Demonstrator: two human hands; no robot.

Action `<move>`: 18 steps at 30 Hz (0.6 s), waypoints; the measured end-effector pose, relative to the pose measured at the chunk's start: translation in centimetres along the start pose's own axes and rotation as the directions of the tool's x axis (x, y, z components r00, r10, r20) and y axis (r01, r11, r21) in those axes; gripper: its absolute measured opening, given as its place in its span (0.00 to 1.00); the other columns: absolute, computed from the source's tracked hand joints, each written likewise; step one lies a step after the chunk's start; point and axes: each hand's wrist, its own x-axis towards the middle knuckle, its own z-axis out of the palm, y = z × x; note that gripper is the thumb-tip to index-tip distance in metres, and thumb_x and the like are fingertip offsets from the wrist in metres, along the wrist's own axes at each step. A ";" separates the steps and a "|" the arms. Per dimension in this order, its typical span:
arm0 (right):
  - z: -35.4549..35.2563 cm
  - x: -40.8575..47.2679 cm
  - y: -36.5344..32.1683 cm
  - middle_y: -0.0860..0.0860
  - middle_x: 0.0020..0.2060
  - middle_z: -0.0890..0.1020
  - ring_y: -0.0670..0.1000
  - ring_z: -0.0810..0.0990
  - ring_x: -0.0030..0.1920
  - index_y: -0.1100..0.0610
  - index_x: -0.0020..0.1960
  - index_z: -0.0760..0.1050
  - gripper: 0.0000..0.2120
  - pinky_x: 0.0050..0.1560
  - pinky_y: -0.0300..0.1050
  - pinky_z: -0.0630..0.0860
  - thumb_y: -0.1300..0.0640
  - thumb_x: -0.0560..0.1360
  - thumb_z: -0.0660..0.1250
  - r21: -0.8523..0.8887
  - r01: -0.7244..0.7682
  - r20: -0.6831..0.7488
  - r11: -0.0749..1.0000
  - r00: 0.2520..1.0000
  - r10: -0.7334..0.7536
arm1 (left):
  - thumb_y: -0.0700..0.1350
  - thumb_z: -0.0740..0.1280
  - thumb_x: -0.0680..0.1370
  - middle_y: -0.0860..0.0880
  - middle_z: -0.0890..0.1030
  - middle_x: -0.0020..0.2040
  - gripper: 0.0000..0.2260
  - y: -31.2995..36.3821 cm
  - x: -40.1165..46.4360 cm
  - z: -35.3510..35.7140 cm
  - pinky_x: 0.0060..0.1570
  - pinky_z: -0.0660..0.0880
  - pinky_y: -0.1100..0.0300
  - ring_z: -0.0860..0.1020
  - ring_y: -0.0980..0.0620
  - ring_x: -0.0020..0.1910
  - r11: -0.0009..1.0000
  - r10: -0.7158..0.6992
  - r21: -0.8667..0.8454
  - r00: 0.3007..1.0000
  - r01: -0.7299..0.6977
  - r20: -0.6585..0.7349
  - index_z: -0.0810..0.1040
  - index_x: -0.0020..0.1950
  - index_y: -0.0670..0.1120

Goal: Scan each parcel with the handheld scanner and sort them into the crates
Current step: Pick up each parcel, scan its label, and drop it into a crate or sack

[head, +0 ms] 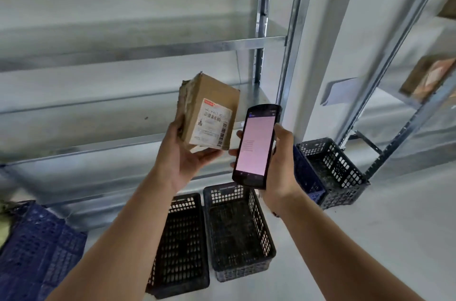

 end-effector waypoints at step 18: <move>14.5 -7.4 -6.2 0.53 0.46 0.84 0.56 0.83 0.43 0.54 0.62 0.82 0.27 0.50 0.54 0.80 0.36 0.81 0.55 0.109 0.236 0.080 0.966 0.966 -0.245 | 0.26 0.55 0.82 0.47 0.80 0.66 0.41 16.1 -5.8 -2.0 0.49 0.82 0.55 0.84 0.52 0.57 0.755 0.455 0.347 0.826 -0.556 0.334 0.63 0.81 0.68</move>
